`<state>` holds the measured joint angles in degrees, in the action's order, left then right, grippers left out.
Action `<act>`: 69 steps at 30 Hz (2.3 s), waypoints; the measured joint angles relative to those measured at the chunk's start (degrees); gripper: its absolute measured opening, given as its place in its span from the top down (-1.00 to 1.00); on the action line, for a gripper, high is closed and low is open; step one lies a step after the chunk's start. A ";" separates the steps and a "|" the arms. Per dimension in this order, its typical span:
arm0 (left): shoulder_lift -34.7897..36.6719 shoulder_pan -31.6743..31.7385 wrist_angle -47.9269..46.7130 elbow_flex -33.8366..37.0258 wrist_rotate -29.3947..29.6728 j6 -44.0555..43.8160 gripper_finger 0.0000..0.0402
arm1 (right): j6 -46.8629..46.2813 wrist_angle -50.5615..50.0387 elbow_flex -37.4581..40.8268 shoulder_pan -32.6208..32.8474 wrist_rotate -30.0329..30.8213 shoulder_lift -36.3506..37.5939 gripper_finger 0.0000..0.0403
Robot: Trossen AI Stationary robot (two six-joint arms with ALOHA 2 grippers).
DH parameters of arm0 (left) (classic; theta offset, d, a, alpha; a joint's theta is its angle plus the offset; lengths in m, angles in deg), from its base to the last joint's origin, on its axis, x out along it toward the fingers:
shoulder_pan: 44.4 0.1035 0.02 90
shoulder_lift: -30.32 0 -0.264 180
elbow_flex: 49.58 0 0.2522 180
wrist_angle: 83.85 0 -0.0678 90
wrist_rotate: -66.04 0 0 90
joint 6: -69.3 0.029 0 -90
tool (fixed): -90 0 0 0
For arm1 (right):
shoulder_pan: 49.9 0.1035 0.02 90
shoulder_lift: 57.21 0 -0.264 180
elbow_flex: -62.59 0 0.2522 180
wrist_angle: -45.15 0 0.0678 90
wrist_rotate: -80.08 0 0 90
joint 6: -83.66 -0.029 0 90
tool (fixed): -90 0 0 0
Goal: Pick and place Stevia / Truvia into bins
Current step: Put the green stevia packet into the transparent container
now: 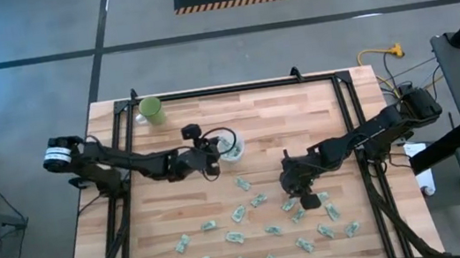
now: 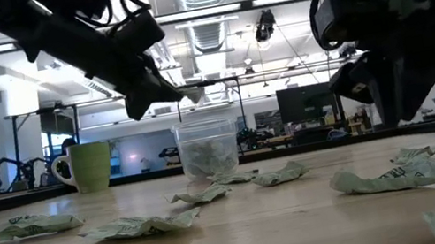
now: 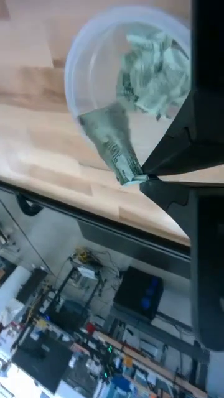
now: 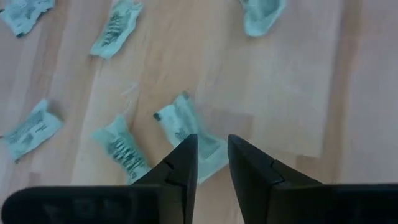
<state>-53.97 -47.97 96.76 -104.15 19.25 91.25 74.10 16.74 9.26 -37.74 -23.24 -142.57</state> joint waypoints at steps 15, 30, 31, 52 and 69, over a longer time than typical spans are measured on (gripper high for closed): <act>0.07 0.24 0.11 -0.59 -2.34 0.83 0.09 | 0.36 6.41 1.72 0.12 -1.68 -1.46 0.40; 0.20 0.24 0.11 -0.58 -2.24 1.38 0.06 | 0.73 6.41 1.27 1.14 0.93 -8.12 0.43; 0.22 0.24 0.11 -0.58 -2.26 1.38 0.06 | 0.74 6.32 1.27 1.14 1.02 -8.02 0.47; 0.97 0.24 -0.29 -0.78 -2.22 1.49 0.06 | 10.73 6.08 -3.00 1.07 15.11 -5.64 0.96; 9.23 -1.37 -14.13 -0.44 1.26 -1.93 0.06 | 29.17 16.33 -14.06 -5.91 40.24 -5.60 0.96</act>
<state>-44.74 -49.34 82.63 -104.59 20.51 89.33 103.27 33.07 -4.80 -43.65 17.00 -148.17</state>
